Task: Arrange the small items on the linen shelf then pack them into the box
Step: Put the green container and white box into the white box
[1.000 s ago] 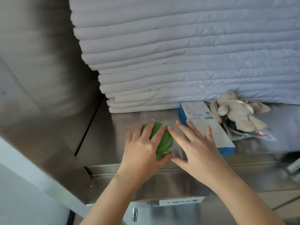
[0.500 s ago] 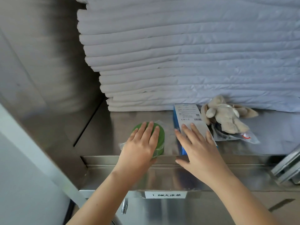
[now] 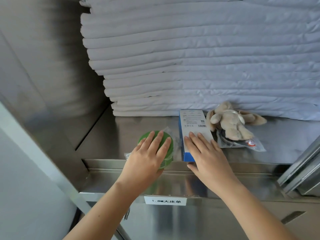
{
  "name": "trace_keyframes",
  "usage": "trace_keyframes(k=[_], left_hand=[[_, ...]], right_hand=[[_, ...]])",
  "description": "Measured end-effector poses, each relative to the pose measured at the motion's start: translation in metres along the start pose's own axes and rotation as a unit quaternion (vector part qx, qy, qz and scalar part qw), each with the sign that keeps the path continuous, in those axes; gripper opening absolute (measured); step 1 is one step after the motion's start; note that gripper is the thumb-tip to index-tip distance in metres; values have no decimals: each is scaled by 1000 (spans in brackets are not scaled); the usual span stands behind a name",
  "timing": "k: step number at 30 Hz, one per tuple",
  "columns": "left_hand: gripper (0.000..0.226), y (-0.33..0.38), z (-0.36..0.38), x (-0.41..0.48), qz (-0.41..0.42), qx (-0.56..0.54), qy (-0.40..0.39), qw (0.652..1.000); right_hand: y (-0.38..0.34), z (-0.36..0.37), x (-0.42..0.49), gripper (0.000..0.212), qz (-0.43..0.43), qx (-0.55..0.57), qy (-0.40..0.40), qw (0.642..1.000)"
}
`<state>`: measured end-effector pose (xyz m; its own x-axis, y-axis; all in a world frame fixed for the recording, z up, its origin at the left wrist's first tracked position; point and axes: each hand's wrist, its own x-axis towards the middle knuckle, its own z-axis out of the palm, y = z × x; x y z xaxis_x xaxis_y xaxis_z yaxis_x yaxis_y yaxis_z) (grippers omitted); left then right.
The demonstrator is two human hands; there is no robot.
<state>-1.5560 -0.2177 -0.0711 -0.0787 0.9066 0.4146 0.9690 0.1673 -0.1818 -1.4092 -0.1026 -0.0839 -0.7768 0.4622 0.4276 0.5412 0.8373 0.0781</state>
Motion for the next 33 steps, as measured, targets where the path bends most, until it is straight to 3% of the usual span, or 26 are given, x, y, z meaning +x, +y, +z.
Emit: trace_keyframes(k=[5, 12, 16, 18, 23, 33], left_hand=[[90, 4, -2, -2, -11, -7, 3, 1000], [99, 6, -1, -3, -12, 9, 2, 1000], [94, 7, 2, -7, -15, 12, 28, 999], [95, 7, 4, -8, -14, 9, 35, 999], [96, 8, 3, -13, -16, -4, 44, 999], [89, 19, -25, -40, -62, 13, 73, 995]], right_hand=[[-4, 1, -7, 68, 7, 6, 13, 1000], [-4, 4, -11, 69, -1, -14, 56, 998], [-11, 9, -17, 41, -23, -11, 117, 993], [-13, 11, -18, 39, -23, -15, 132, 991], [-9, 7, -18, 58, -18, -4, 113, 993], [-17, -18, -28, 60, -62, 61, 160, 983]])
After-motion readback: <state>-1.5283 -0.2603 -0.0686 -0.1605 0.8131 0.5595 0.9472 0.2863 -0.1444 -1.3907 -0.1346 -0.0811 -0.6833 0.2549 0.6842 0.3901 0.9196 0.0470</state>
